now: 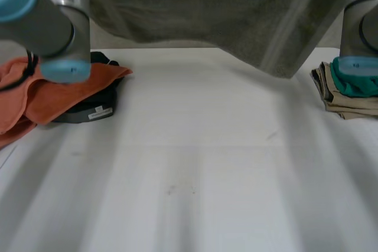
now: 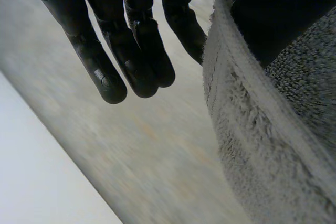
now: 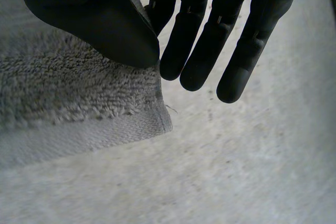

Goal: Fold the laundry.

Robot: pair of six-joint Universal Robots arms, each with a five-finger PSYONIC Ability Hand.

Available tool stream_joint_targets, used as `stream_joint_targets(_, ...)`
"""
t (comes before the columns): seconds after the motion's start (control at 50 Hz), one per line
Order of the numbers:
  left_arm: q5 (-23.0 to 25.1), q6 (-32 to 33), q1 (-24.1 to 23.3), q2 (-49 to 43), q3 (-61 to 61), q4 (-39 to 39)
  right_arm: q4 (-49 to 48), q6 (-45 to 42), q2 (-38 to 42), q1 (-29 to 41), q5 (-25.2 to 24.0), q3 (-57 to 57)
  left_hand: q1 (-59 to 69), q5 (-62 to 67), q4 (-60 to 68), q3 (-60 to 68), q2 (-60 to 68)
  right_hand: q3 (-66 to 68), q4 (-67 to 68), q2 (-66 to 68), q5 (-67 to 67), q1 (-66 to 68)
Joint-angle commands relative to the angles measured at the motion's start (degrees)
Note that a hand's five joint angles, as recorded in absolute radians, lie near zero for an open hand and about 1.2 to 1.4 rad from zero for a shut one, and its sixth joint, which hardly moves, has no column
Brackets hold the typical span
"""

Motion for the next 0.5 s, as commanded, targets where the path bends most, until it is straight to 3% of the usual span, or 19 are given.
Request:
stream_joint_targets(0.02, 0.7, -2.0, 0.1, 4.7, -20.9, 4.0, 0.7, 2.4, -1.9, -0.8, -1.1, 10.9, 12.9, 15.0, 11.1, 11.6, 11.4, 11.8, 11.3, 12.5, 10.5, 15.6)
stream_joint_targets(0.24, 0.8, -1.8, -0.6, 4.4, -43.5, 9.0, 1.6, 2.8, 0.9, -2.4, -10.3, 30.9, 12.9, 15.0, 11.1, 11.6, 11.4, 11.8, 11.3, 12.5, 10.5, 15.6)
stream_joint_targets(0.38, 0.7, -1.0, -1.9, 8.9, -55.8, 8.2, 14.8, 0.2, -1.5, -5.0, -10.6, 39.1, 12.9, 15.0, 11.1, 11.6, 11.4, 11.8, 11.3, 12.5, 10.5, 15.6)
stream_joint_targets(0.5, 0.6, 2.7, -2.1, 24.4, -69.6, 4.2, 30.8, -1.4, -14.0, -8.2, -11.4, 46.9, 12.9, 15.0, 11.1, 11.6, 11.4, 11.8, 11.3, 12.5, 10.5, 15.6)
